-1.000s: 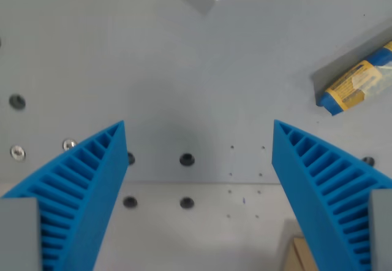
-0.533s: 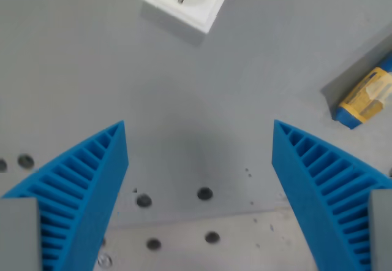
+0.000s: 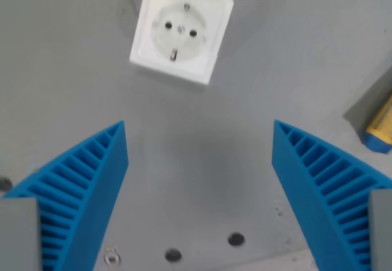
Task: Move above the white socket
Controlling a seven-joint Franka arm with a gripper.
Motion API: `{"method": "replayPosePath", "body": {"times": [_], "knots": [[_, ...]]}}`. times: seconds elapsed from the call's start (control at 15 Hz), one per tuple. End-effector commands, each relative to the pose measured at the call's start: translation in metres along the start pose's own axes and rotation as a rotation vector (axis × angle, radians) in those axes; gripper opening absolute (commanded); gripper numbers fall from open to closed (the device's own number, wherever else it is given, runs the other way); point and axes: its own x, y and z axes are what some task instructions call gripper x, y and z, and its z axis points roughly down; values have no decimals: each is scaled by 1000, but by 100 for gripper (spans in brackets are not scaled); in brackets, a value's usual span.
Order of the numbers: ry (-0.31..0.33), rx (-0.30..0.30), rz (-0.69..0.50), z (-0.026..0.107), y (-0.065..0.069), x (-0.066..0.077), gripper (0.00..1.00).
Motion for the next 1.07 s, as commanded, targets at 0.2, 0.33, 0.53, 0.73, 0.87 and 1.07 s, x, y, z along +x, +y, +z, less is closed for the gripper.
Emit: {"method": "replayPosePath", "body": {"times": [0.2,0.33,0.53,0.73,0.87,1.07], "knots": [[23,-83,279,16,-4,18,100],[31,-84,304,23,-5,22,100],[36,-85,324,33,-7,28,100],[35,-89,332,41,-8,34,100],[32,-93,336,46,-9,37,100],[32,-96,330,52,-11,41,100]]}}
